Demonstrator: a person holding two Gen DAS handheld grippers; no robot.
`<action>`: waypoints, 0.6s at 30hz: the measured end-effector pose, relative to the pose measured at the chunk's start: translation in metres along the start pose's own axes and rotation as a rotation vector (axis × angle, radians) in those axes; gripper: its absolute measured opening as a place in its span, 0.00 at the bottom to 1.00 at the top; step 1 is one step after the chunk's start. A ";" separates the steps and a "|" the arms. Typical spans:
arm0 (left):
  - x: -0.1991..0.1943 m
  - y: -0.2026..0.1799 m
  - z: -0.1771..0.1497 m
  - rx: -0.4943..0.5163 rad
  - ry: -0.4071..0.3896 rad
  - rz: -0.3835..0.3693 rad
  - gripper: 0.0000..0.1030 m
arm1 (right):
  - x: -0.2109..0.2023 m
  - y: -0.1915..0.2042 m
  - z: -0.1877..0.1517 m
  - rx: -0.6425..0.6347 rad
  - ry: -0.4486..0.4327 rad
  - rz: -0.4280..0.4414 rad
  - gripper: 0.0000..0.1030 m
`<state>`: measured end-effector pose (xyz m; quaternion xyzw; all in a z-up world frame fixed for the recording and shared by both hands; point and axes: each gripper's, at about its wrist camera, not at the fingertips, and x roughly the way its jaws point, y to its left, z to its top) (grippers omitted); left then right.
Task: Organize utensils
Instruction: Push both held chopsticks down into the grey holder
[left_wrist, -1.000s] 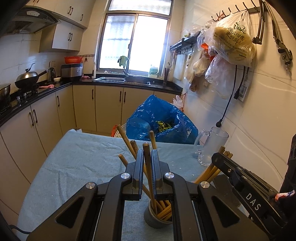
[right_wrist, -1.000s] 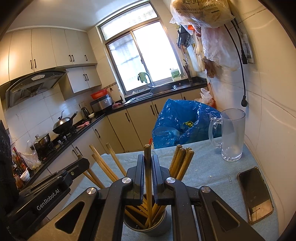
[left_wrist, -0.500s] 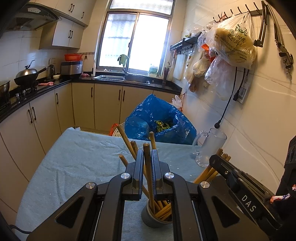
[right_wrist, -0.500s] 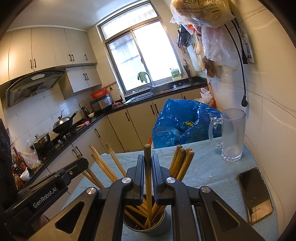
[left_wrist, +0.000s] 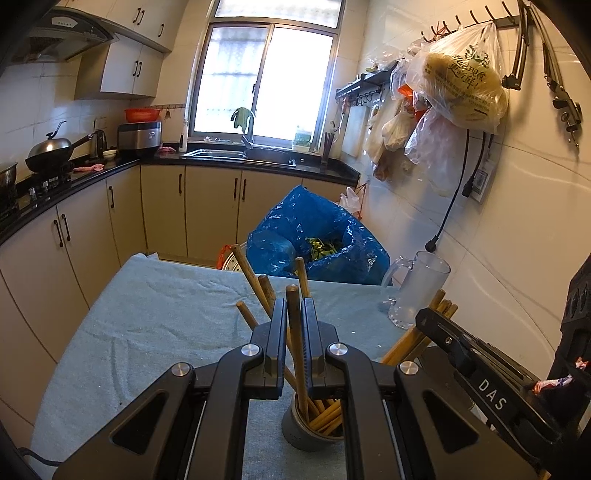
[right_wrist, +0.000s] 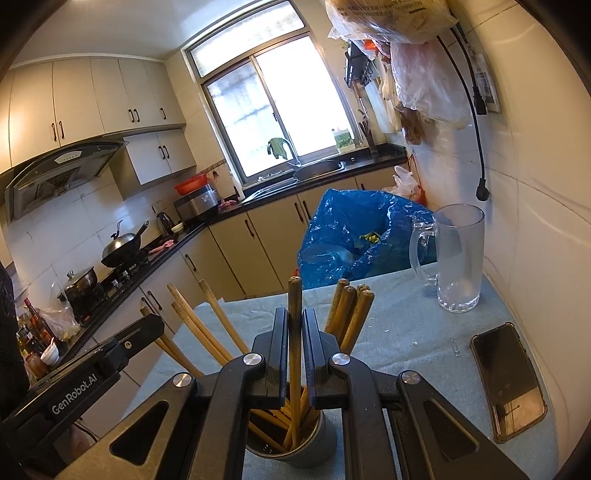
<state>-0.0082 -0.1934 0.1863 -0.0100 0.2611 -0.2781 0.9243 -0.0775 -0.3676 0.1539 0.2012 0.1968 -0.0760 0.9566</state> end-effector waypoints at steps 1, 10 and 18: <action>-0.001 -0.001 0.000 0.001 -0.001 -0.002 0.07 | -0.001 0.000 0.000 -0.003 -0.001 -0.001 0.08; -0.003 0.001 0.000 -0.008 0.003 -0.001 0.07 | -0.003 0.003 0.000 -0.013 -0.004 -0.005 0.08; -0.007 0.001 0.001 -0.012 -0.002 -0.001 0.07 | -0.008 0.005 0.000 0.006 -0.007 -0.011 0.08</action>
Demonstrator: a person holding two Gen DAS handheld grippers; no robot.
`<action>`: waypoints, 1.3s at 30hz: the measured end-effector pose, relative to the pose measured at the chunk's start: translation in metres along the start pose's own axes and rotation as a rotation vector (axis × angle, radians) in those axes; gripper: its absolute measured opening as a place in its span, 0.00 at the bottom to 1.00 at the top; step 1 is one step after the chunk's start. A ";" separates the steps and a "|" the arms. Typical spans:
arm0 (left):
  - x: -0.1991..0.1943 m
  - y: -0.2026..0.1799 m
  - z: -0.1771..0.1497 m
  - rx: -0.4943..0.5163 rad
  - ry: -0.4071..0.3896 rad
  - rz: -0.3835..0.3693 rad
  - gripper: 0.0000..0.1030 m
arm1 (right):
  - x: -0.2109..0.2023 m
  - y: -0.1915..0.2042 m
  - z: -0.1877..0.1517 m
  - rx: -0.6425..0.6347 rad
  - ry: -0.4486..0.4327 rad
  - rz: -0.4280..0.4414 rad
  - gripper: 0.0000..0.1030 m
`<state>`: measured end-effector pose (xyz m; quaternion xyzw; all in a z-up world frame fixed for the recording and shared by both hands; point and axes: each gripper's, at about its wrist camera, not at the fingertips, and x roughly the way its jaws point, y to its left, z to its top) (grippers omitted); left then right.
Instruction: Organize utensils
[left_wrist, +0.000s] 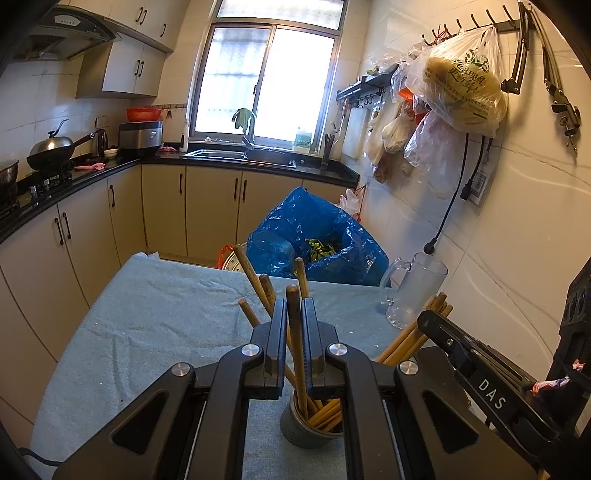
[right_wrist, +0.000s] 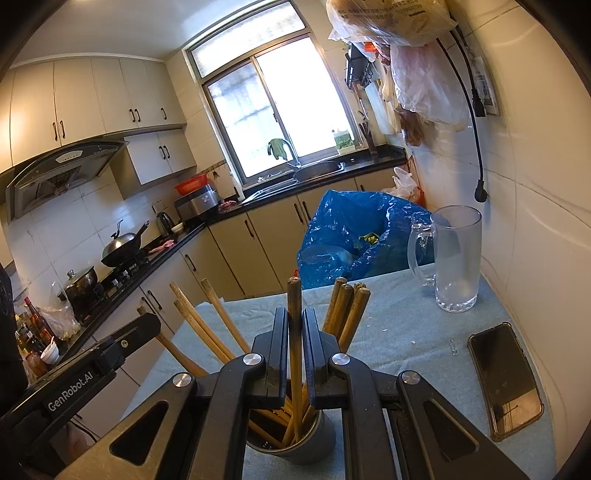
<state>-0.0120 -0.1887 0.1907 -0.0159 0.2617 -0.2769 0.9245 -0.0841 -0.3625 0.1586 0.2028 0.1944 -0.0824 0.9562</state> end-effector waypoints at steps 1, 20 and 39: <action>0.000 0.000 0.000 -0.001 0.000 0.001 0.07 | -0.001 0.000 0.000 0.004 -0.001 -0.001 0.10; -0.039 -0.001 -0.005 -0.038 -0.038 0.039 0.39 | -0.018 0.006 0.000 -0.004 0.005 -0.005 0.44; -0.112 0.016 -0.031 -0.105 -0.077 0.091 0.75 | -0.066 0.018 -0.013 -0.005 0.002 -0.014 0.50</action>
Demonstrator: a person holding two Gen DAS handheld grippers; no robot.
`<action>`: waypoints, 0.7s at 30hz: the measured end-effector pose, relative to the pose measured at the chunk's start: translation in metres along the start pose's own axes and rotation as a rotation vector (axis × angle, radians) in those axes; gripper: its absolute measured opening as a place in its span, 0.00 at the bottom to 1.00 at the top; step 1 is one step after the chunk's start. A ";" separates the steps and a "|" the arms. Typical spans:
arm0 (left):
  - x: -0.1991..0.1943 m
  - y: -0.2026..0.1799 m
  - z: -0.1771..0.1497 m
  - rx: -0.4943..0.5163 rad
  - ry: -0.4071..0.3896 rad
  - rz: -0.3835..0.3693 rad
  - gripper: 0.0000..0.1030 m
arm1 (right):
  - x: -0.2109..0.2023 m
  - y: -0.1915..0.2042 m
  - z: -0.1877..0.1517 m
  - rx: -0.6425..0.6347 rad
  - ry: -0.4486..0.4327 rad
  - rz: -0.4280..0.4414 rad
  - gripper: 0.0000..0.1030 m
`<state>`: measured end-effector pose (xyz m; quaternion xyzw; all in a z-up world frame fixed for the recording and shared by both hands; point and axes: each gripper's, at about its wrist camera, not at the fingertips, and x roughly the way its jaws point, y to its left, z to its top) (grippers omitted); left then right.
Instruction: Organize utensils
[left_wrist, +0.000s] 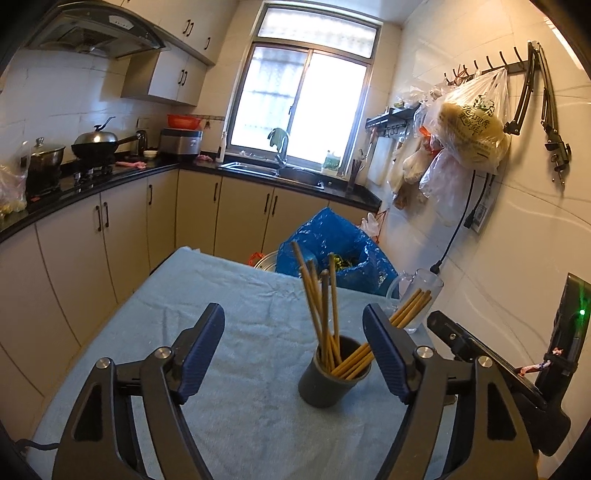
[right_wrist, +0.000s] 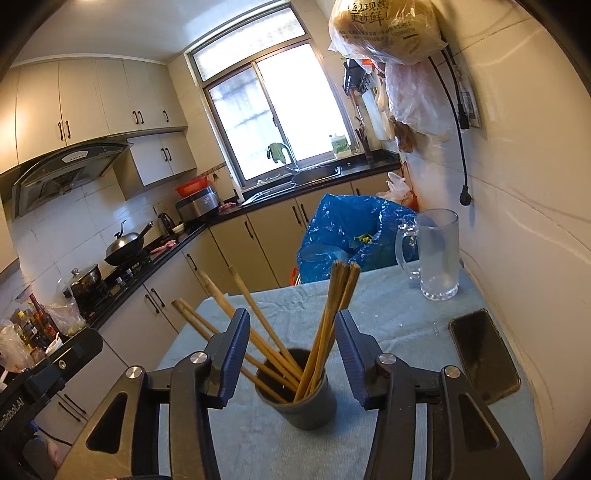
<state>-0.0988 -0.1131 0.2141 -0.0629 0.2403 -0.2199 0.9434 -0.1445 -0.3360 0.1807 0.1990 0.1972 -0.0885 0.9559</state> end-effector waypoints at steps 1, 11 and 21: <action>-0.002 0.001 -0.002 -0.002 0.003 0.002 0.76 | -0.003 0.000 -0.003 0.003 0.004 0.002 0.50; -0.036 0.003 -0.032 0.088 -0.031 0.055 0.92 | -0.033 0.008 -0.039 -0.004 0.015 -0.022 0.53; -0.061 0.018 -0.067 0.079 -0.099 0.176 1.00 | -0.063 0.019 -0.073 -0.056 -0.043 -0.068 0.61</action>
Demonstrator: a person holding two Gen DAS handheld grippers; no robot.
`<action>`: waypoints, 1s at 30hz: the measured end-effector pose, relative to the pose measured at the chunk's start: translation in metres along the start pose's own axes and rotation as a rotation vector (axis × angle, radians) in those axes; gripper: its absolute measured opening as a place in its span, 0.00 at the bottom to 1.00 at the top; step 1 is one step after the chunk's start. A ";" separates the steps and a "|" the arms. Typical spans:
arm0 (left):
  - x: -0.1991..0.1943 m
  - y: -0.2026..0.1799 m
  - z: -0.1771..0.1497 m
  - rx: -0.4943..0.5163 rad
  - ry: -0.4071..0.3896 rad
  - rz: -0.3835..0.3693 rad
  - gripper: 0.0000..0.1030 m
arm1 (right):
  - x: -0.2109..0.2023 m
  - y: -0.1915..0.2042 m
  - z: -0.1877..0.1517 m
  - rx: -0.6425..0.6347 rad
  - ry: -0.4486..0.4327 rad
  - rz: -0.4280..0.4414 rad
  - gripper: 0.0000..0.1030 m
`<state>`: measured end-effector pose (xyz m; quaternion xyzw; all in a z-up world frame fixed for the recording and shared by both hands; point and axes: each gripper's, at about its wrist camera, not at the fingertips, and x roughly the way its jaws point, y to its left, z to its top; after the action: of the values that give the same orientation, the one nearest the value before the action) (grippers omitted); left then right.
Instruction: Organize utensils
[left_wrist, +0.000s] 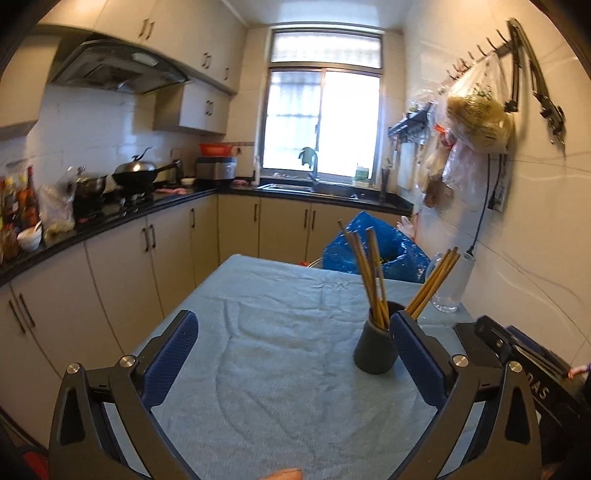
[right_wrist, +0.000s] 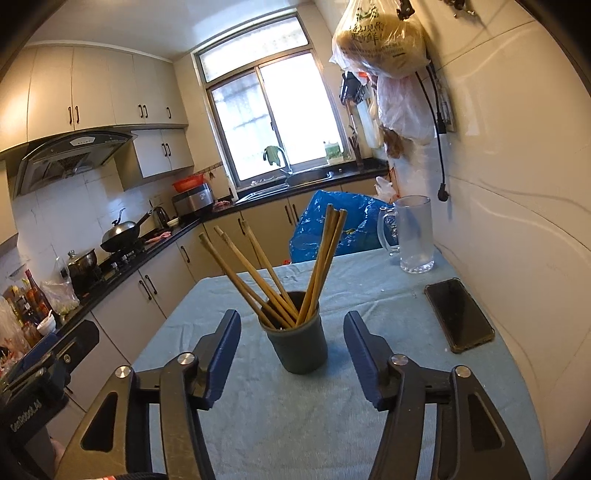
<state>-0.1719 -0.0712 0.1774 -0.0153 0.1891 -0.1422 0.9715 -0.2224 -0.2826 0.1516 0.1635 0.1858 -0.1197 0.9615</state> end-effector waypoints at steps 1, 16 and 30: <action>0.000 0.002 -0.003 -0.005 0.007 0.008 1.00 | -0.002 0.000 -0.005 0.000 0.001 -0.006 0.61; -0.003 0.011 -0.029 0.013 0.059 0.067 1.00 | -0.013 0.001 -0.026 -0.020 -0.016 -0.102 0.64; 0.009 0.017 -0.039 -0.005 0.127 0.080 1.00 | -0.012 0.008 -0.034 -0.041 -0.009 -0.129 0.65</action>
<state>-0.1737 -0.0568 0.1370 -0.0012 0.2512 -0.1035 0.9624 -0.2421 -0.2611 0.1285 0.1310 0.1942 -0.1785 0.9557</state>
